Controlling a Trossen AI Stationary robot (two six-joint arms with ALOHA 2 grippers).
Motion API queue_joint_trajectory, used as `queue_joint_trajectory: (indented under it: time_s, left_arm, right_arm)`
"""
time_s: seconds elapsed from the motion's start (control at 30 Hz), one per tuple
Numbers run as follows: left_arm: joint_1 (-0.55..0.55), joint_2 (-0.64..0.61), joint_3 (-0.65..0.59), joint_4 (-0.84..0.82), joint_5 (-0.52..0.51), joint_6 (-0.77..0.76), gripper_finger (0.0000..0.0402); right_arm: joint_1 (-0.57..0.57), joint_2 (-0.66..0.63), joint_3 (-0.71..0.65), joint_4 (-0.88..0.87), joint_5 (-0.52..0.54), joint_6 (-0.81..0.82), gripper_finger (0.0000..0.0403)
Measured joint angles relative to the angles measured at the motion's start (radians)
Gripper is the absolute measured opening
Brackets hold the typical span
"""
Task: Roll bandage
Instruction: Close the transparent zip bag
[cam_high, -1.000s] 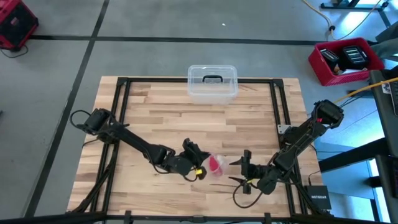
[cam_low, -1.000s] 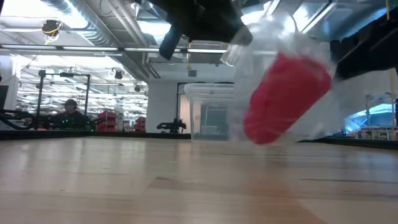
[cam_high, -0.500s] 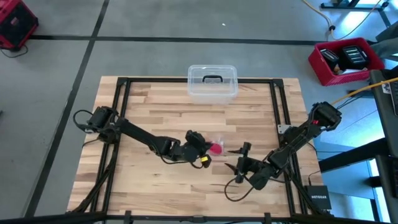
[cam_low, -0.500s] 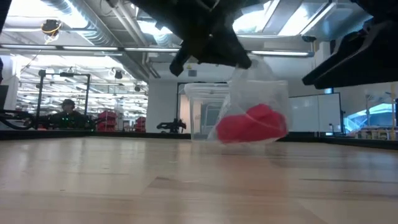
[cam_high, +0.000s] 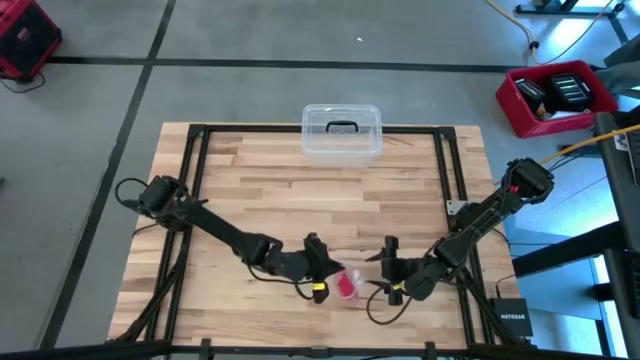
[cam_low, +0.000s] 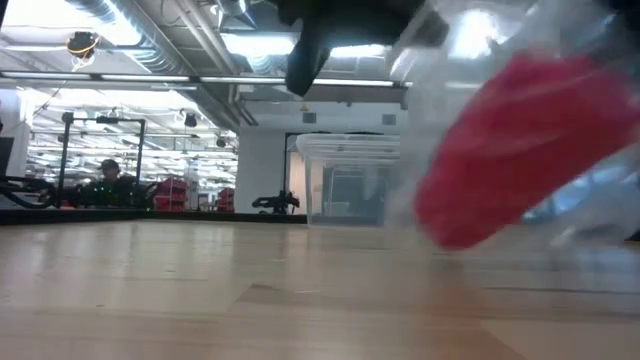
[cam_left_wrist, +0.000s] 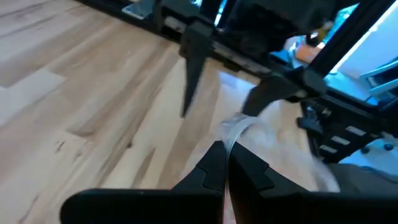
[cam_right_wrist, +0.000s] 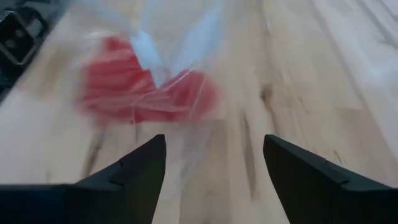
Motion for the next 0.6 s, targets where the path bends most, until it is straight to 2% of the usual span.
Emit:
queue_joint_trajectory:
  time_s: [0.27, 0.5, 0.6]
  left_arm:
    - [0.013, 0.000, 0.000, -0.068, -0.004, -0.006, 0.0001]
    - [0.012, 0.000, 0.000, -0.068, -0.004, -0.001, 0.0001]
    - [0.012, 0.000, 0.000, -0.068, -0.004, 0.014, 0.0001]
  right_arm:
    - [-0.039, 0.000, 0.000, 0.022, -0.068, -0.037, 0.0269]
    - [-0.115, 0.000, 0.000, 0.048, -0.067, -0.073, 0.0268]
    - [-0.136, 0.006, 0.000, 0.079, -0.089, -0.135, 0.0252]
